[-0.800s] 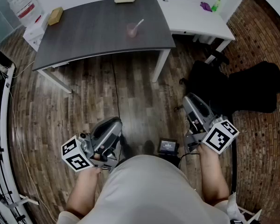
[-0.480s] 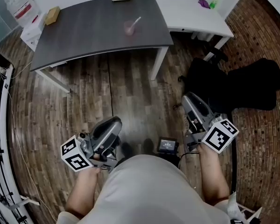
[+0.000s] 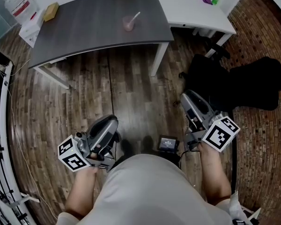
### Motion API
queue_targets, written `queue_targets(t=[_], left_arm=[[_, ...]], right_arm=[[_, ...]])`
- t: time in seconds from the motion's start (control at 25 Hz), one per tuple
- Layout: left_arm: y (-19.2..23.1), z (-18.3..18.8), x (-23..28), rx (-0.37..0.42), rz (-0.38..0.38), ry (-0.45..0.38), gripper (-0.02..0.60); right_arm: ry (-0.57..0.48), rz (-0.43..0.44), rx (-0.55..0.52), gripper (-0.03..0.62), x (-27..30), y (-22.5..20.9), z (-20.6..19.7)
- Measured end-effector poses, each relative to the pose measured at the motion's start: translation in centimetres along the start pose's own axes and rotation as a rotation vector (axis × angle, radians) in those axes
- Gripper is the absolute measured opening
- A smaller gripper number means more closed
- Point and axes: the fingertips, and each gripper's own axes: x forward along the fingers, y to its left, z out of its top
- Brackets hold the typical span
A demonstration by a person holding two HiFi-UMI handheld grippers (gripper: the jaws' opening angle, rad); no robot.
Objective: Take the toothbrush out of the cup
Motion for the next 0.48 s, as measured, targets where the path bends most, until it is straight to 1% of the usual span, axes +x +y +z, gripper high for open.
queue_targets(t=[0.24, 0.48], left_arm=[[0.3, -0.1, 0.8, -0.004, 0.012, 0.001, 0.051], [0.9, -0.7, 2.3, -0.015, 0.027, 0.008, 0.051]], right_arm=[[0.014, 0.003, 0.009, 0.126, 0.2, -0.7, 0.1], [0.037, 0.001, 0.037, 0.126, -0.1, -2.4, -0.2]])
